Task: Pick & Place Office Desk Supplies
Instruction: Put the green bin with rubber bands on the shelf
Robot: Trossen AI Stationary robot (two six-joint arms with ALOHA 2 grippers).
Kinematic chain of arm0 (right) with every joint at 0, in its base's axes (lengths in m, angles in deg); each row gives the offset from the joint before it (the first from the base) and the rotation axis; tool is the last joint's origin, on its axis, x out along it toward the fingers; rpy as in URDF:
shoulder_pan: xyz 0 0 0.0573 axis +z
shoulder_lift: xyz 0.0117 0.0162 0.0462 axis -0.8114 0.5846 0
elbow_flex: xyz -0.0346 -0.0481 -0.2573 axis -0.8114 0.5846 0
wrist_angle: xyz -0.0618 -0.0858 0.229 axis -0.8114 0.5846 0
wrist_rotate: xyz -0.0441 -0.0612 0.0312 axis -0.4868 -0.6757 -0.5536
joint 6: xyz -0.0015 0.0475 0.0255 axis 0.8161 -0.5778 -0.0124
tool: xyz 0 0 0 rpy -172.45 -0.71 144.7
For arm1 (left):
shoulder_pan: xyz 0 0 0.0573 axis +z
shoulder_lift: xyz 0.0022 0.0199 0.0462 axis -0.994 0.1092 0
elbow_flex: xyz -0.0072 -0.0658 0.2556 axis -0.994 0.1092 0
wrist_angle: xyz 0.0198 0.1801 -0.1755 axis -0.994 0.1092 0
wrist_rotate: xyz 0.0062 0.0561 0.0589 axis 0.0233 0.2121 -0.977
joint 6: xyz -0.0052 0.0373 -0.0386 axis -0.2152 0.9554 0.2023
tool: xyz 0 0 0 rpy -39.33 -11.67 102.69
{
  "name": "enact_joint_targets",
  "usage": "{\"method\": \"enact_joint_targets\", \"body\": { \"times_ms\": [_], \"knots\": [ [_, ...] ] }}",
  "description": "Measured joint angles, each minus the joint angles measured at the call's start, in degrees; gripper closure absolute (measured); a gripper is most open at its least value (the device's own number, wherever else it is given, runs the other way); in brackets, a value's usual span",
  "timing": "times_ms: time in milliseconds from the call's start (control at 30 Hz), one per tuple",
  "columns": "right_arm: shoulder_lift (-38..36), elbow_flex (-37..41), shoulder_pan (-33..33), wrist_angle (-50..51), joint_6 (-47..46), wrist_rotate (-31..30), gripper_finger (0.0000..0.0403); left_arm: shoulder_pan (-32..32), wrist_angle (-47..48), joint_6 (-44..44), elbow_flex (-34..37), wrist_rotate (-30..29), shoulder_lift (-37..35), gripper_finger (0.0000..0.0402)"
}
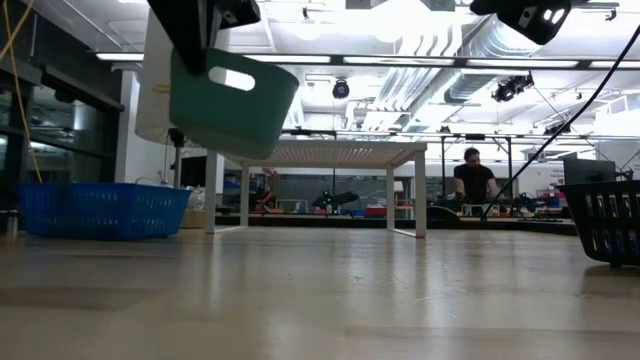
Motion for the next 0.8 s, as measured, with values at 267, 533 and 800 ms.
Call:
{"method": "enact_joint_targets", "body": {
  "times_ms": [267,533,800],
  "knots": [
    [0.0,0.0,0.0,-0.8,0.0,0.0,0.033,2.6,1.8,3.3,0.0,-1.7,-3.9,0.0401],
    [0.0,0.0,0.0,-1.3,0.0,0.0,0.033,7.0,4.3,9.9,0.0,-2.1,-8.2,0.0401],
    [0.0,0.0,0.0,-1.3,0.0,0.0,0.033,14.6,5.1,16.3,0.0,-1.1,-13.1,0.0401]
  ]
}}
